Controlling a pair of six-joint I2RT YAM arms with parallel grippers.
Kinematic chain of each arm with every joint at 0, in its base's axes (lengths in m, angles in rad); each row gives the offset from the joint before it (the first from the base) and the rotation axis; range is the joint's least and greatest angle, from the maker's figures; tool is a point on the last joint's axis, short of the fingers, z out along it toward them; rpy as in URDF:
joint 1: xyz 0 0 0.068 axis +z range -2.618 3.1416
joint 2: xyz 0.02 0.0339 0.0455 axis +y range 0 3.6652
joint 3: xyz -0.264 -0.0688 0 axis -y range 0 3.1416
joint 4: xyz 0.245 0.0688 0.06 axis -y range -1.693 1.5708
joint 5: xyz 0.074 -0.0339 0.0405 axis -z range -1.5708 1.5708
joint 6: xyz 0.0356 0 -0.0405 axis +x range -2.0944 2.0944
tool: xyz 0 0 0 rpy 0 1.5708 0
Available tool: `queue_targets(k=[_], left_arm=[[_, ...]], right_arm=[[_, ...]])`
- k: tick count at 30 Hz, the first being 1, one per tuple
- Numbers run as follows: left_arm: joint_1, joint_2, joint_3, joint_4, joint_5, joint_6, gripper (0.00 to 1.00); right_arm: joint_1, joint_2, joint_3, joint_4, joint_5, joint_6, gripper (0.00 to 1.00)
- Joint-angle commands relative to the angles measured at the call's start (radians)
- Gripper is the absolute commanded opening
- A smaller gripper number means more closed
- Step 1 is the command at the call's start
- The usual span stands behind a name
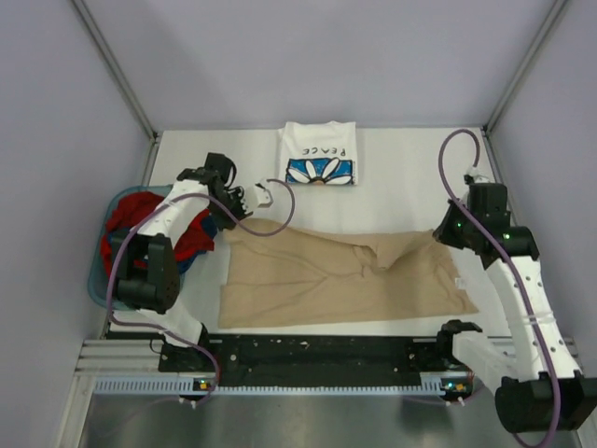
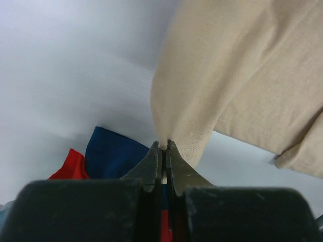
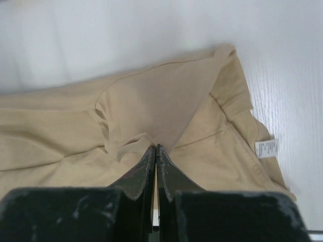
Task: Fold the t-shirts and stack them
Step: Fold the other side of the tshirt into a rectangle
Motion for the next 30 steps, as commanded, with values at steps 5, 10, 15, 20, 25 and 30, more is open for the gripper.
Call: queue_targets(k=[5, 10, 15, 20, 25, 30], left_arm=[[-0.027, -0.197, -0.172, 0.012, 0.053, 0.080, 0.00], [-0.030, -0.267, -0.275, 0.021, 0.044, 0.107, 0.00], [-0.056, -0.335, -0.317, 0.010, 0.037, 0.130, 0.00], [-0.097, -0.353, -0.410, 0.003, -0.028, 0.190, 0.00], [-0.120, -0.323, -0.533, 0.045, -0.097, 0.226, 0.00], [-0.123, -0.304, -0.545, 0.116, -0.148, 0.223, 0.00]], right_arm=[[-0.025, -0.208, -0.183, -0.018, 0.163, 0.269, 0.00], [-0.042, -0.312, -0.184, -0.033, 0.326, 0.303, 0.00], [-0.045, -0.354, -0.203, -0.044, 0.343, 0.332, 0.00], [-0.045, -0.359, -0.221, -0.050, 0.359, 0.360, 0.00], [-0.045, -0.352, -0.232, -0.048, 0.361, 0.374, 0.00], [-0.045, -0.351, -0.247, -0.038, 0.353, 0.390, 0.00]])
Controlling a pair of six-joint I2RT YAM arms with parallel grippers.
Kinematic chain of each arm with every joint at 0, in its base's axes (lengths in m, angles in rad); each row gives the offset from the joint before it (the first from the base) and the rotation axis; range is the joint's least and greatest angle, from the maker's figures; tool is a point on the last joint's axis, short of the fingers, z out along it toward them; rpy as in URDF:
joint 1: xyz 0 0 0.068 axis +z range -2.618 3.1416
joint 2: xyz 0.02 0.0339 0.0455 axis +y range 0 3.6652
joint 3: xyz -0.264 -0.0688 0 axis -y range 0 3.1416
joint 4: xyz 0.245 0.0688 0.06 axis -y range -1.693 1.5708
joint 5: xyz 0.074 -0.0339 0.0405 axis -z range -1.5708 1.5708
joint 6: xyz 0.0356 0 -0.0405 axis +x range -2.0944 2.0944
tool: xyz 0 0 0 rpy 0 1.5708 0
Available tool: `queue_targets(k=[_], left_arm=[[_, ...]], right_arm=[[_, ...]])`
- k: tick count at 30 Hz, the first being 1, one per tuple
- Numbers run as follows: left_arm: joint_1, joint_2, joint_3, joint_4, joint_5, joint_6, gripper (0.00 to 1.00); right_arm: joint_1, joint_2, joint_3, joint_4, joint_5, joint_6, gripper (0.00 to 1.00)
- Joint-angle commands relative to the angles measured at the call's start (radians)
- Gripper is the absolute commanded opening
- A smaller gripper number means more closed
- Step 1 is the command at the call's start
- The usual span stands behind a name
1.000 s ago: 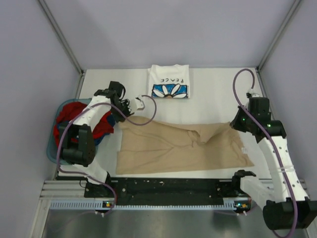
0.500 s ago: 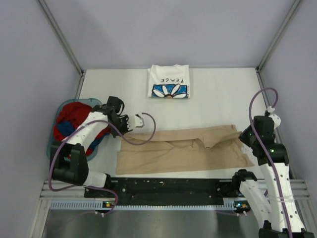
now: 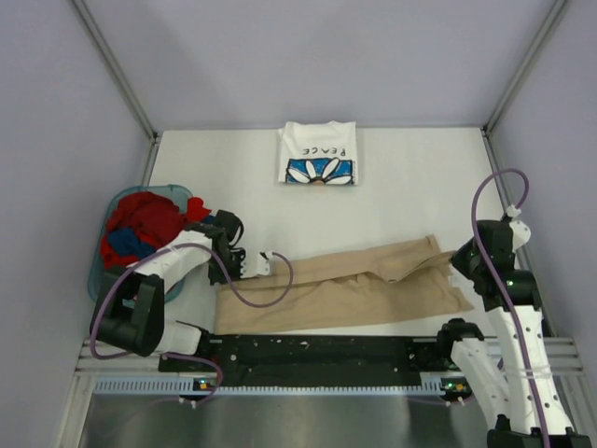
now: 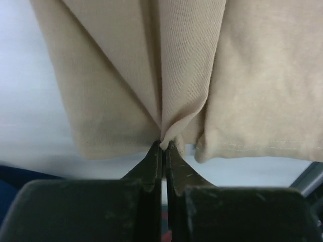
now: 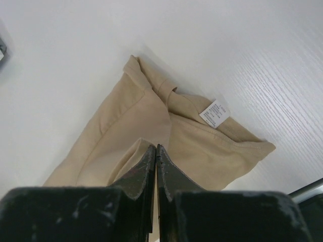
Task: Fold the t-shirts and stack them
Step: Fold the other side of the tshirt into a rectangle
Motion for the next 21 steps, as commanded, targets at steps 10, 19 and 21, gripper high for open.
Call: queue_targets(k=[10, 19, 21], left_arm=[[-0.063, 0.001, 0.293, -0.042, 0.110, -0.078, 0.51], [-0.514, 0.092, 0.520, 0.110, 0.297, -0.319, 0.56], [-0.635, 0.143, 0.542, 0.163, 0.296, -0.343, 0.57]], right_arm=[[-0.006, -0.001, -0.099, 0.073, -0.067, 0.077, 0.00], [-0.006, 0.002, -0.151, 0.108, -0.039, 0.105, 0.00], [-0.006, 0.003, -0.160, 0.116, -0.035, 0.109, 0.00]])
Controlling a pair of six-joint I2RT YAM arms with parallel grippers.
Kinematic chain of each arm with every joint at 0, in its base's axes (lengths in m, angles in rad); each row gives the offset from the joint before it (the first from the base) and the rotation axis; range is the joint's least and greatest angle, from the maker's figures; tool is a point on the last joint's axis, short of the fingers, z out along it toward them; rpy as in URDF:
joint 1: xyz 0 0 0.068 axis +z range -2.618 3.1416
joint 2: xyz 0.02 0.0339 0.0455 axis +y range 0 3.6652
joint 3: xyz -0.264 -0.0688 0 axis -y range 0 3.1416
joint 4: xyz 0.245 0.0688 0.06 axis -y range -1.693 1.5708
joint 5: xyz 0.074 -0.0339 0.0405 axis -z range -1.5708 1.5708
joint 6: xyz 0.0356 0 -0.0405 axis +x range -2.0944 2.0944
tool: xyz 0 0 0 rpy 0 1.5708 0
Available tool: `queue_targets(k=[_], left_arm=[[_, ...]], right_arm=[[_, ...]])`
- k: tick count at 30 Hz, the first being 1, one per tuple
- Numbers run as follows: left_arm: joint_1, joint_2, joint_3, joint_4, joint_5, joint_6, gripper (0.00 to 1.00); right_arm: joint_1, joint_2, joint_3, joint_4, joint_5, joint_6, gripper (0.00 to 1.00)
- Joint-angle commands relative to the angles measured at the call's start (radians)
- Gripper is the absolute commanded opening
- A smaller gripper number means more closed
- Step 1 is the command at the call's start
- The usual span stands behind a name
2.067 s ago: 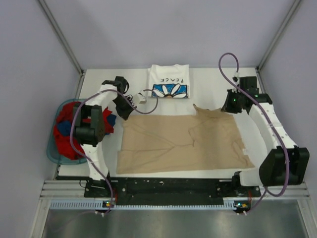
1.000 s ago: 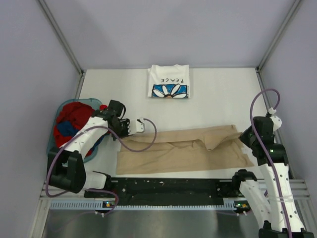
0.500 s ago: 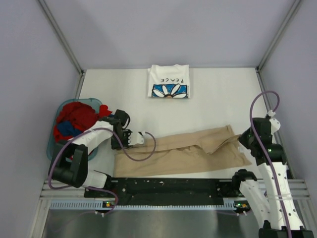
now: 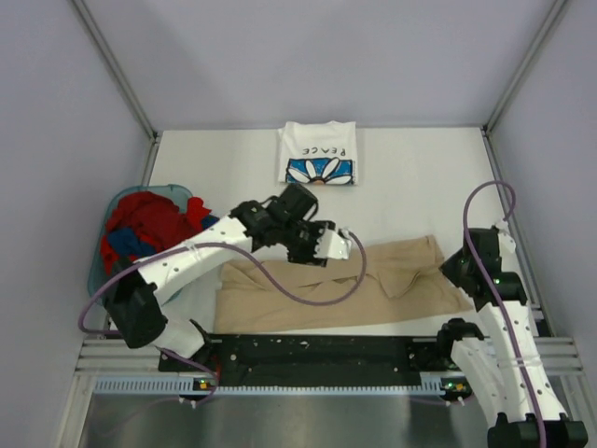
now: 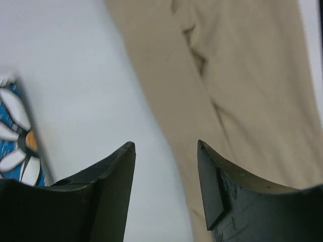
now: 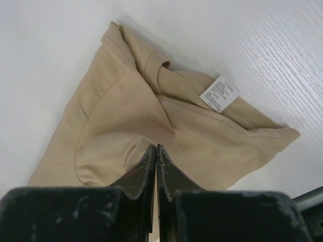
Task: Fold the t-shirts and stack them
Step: Fold the other side of the tshirt into a rectangle
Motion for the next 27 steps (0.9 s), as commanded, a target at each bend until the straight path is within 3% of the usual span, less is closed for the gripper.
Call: queue_targets(k=[1, 5, 12, 17, 21, 27], left_arm=[[-0.200, 0.125, 0.039, 0.124, 0.076, -0.107, 0.57], [-0.343, 0.277, 0.074, 0.313, 0.076, -0.156, 0.50], [-0.441, 0.577, 0.330, 0.320, -0.009, -0.213, 0.48], [-0.446, 0.631, 0.335, 0.347, -0.061, -0.180, 0.48], [-0.448, 0.674, 0.343, 0.347, -0.084, -0.177, 0.36], [-0.454, 0.694, 0.347, 0.378, -0.092, -0.193, 0.36]], right_arm=[[-0.006, -0.003, -0.005, 0.058, 0.032, 0.025, 0.00], [-0.006, 0.001, -0.019, 0.085, 0.043, 0.032, 0.00], [-0.006, 0.009, -0.074, 0.156, 0.004, 0.042, 0.00], [-0.006, 0.003, -0.077, 0.167, -0.013, 0.025, 0.00], [-0.006, 0.003, -0.077, 0.171, -0.016, 0.019, 0.00], [-0.006, 0.007, -0.079, 0.177, -0.019, 0.014, 0.00]])
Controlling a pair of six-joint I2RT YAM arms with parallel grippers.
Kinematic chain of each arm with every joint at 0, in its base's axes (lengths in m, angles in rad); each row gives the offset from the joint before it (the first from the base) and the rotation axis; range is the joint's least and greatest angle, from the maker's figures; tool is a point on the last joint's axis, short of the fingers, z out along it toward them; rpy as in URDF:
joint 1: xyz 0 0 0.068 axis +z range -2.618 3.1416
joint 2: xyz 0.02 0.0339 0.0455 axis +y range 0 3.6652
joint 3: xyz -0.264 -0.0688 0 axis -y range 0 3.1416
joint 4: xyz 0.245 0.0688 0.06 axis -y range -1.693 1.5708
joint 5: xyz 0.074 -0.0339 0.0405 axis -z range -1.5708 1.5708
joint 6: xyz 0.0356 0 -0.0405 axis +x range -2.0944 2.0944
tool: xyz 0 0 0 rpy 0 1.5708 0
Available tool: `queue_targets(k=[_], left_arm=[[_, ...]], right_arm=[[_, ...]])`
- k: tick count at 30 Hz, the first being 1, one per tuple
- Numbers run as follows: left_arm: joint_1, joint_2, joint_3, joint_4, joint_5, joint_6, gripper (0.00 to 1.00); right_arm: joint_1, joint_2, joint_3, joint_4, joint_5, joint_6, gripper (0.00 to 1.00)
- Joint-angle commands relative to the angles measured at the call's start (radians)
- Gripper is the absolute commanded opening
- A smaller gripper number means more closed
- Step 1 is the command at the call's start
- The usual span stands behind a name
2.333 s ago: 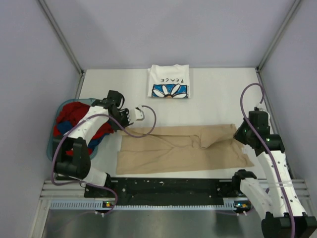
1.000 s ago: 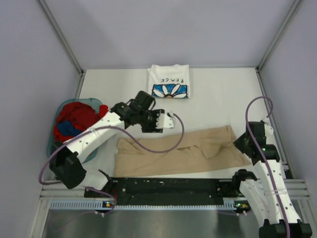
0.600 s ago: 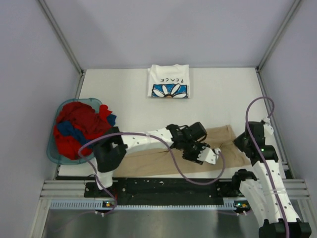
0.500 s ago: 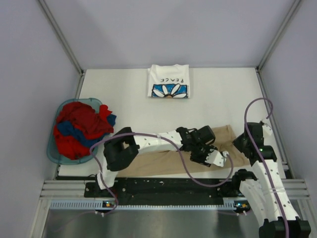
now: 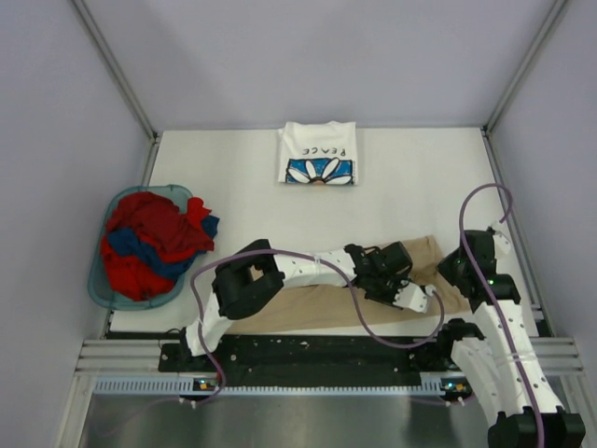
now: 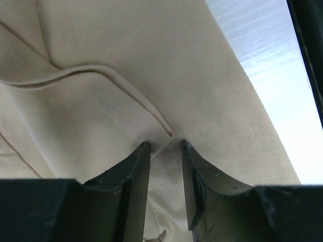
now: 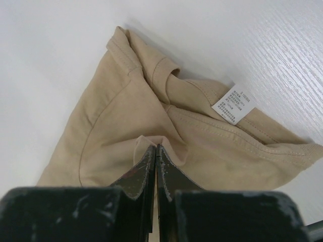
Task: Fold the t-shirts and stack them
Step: Fold the other side of the tshirt into a rectangle
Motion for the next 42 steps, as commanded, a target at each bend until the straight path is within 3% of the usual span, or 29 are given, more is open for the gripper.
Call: queue_targets(k=[1, 5, 8, 11, 14, 19, 25, 34, 36, 37, 38, 39, 42], left_arm=[[-0.007, 0.014, 0.049, 0.046, -0.005, -0.013, 0.37], [-0.014, 0.028, 0.084, 0.031, 0.008, -0.033, 0.41], [-0.017, 0.030, 0.086, 0.022, 0.012, -0.027, 0.38], [-0.017, 0.027, 0.075, 0.014, -0.015, -0.008, 0.23], [-0.017, 0.015, 0.082, -0.020, -0.032, -0.004, 0.00], [-0.014, -0.045, 0.136, -0.132, -0.005, -0.027, 0.00], [0.019, -0.151, 0.054, -0.195, 0.104, -0.005, 0.00], [0.025, -0.163, -0.036, -0.178, 0.150, 0.015, 0.00], [0.025, -0.154, -0.039, -0.179, 0.153, 0.025, 0.00], [0.025, -0.148, -0.037, -0.181, 0.156, 0.030, 0.00], [0.023, -0.145, -0.036, -0.182, 0.156, 0.031, 0.00], [0.025, -0.139, -0.034, -0.182, 0.153, 0.033, 0.00], [0.025, -0.131, -0.031, -0.181, 0.152, 0.044, 0.00]], right_arm=[[-0.005, -0.002, 0.001, 0.045, -0.006, -0.013, 0.00], [-0.005, 0.000, -0.001, 0.048, -0.006, -0.014, 0.00], [-0.007, 0.001, -0.001, 0.049, -0.006, -0.014, 0.00], [-0.007, 0.000, 0.002, 0.048, -0.006, -0.016, 0.00], [-0.007, 0.000, 0.004, 0.046, -0.005, -0.014, 0.00], [-0.037, -0.005, 0.024, -0.058, -0.011, 0.056, 0.00], [-0.040, -0.048, 0.002, -0.204, -0.029, 0.197, 0.00], [-0.040, -0.051, -0.091, -0.225, -0.092, 0.280, 0.00], [-0.040, -0.049, -0.088, -0.259, -0.091, 0.295, 0.20], [-0.040, -0.051, -0.078, -0.289, -0.087, 0.311, 0.38], [-0.040, -0.055, -0.058, -0.316, -0.077, 0.322, 0.50], [-0.040, -0.062, -0.035, -0.336, -0.062, 0.316, 0.58], [-0.040, -0.081, 0.066, -0.362, 0.015, 0.273, 0.64]])
